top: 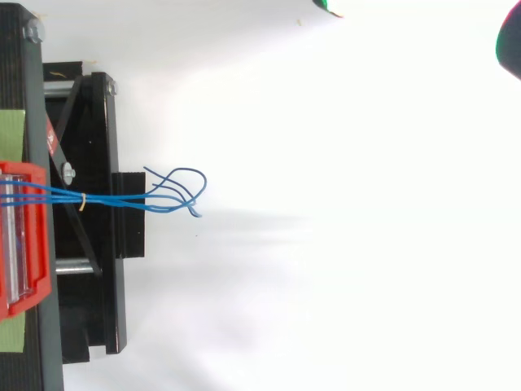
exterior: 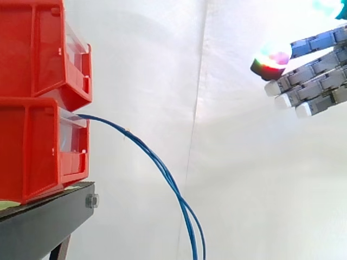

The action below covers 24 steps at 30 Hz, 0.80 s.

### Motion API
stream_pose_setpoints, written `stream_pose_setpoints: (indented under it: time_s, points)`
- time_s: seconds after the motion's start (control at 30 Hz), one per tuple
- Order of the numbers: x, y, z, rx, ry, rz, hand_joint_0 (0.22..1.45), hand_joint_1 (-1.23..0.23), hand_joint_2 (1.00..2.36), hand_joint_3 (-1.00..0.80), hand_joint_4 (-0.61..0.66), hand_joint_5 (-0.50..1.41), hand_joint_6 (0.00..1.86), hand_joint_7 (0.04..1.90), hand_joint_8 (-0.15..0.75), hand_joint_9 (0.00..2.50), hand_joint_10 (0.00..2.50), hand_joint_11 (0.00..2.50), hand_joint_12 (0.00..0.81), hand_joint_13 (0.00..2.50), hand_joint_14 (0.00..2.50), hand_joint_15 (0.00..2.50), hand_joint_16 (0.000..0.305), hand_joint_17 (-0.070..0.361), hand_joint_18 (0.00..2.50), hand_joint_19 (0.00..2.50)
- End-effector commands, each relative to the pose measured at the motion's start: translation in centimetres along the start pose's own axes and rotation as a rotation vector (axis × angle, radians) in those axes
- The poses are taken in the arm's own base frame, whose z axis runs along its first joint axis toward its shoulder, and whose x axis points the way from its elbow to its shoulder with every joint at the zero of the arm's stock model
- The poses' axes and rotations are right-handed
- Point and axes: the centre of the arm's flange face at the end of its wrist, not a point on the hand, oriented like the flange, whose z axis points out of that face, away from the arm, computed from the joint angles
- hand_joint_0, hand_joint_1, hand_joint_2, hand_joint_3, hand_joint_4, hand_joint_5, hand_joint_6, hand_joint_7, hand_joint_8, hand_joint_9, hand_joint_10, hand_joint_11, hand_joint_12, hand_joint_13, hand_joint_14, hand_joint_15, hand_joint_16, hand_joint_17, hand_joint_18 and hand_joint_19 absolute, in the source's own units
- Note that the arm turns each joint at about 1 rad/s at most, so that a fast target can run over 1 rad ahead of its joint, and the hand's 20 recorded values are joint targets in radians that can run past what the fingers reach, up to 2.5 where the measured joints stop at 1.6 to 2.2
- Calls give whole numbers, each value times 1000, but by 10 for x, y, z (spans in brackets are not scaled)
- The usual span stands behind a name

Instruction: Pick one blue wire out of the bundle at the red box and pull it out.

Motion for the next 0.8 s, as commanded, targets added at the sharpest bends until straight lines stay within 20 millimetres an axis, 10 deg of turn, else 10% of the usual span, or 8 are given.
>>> stream_pose_setpoints:
  time_s: [0.0,0.4,0.77]
  points:
    - [9,-4,3,8,-5,-15,548,-537,1001,-492,392,-167,502,804,339,625,3,208,393,543,6,243,47,107,511,386]
    - [75,-40,84,55,67,15,549,-531,1001,-486,396,-166,502,803,342,632,4,219,394,556,7,256,47,107,522,405]
    - [101,-47,98,-10,91,-13,551,-516,1001,-478,397,-166,502,803,344,636,4,221,395,573,7,267,48,107,532,419]
